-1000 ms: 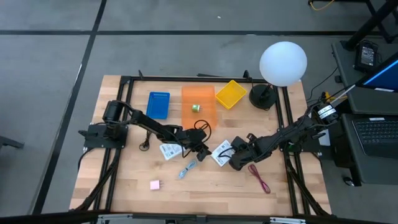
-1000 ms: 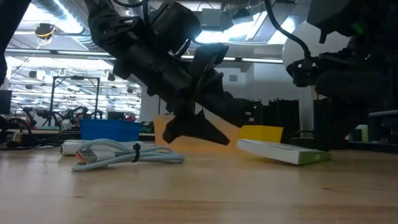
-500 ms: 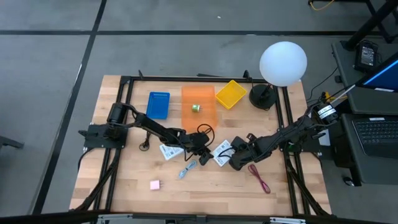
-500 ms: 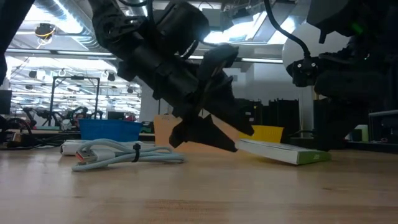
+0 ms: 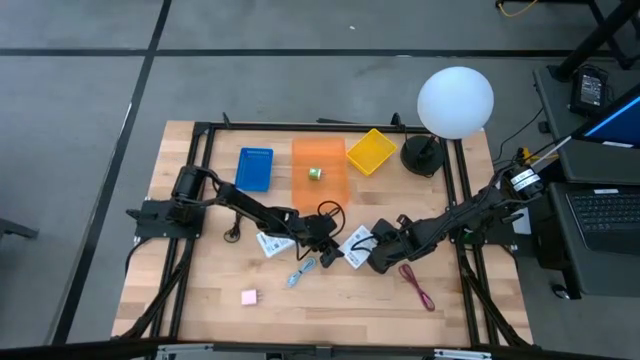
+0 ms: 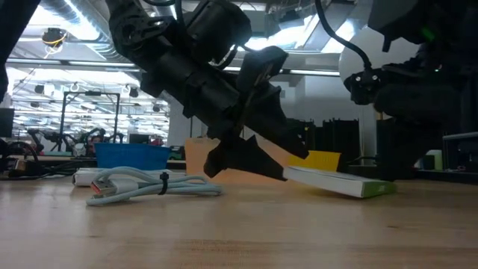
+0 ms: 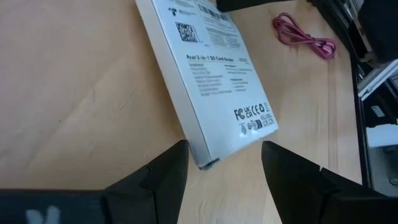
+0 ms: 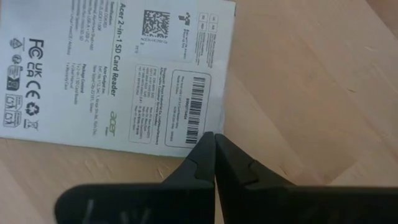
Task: Pick and place items into bin
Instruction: Put the right card reader box into the yellow basket
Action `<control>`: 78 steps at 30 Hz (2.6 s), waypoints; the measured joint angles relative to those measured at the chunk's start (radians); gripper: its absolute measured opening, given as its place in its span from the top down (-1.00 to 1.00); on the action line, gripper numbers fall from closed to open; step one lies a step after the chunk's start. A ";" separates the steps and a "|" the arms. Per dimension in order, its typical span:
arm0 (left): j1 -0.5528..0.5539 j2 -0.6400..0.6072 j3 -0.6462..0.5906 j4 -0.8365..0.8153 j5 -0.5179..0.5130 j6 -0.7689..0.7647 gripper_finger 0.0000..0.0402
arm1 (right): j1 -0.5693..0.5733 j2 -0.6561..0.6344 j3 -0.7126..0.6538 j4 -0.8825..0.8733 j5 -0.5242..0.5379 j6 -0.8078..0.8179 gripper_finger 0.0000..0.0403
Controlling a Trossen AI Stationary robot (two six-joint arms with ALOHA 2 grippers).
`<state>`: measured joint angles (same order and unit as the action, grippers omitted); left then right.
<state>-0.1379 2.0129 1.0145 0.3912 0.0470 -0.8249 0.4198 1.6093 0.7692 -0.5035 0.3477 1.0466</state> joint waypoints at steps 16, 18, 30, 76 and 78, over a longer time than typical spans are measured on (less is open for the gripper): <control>-0.006 0.000 0.000 -0.007 -0.002 -0.002 0.01 | 0.000 0.000 0.000 0.007 -0.005 0.054 1.00; -0.006 0.000 0.000 -0.008 -0.002 -0.002 0.01 | 0.000 0.000 0.000 0.002 -0.011 0.075 1.00; -0.022 0.000 0.000 -0.034 -0.005 -0.018 0.01 | 0.001 -0.001 0.001 0.001 -0.031 0.154 1.00; -0.033 -0.001 0.039 -0.046 0.074 0.160 0.74 | 0.052 -0.049 -0.001 0.045 -0.013 0.121 1.00; -0.034 -0.029 0.039 -0.086 0.063 0.193 0.74 | 0.059 -0.074 -0.002 0.043 -0.001 0.121 1.00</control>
<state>-0.1722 1.9836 1.0531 0.3055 0.1104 -0.6323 0.4792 1.5349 0.7677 -0.4603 0.3470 1.1671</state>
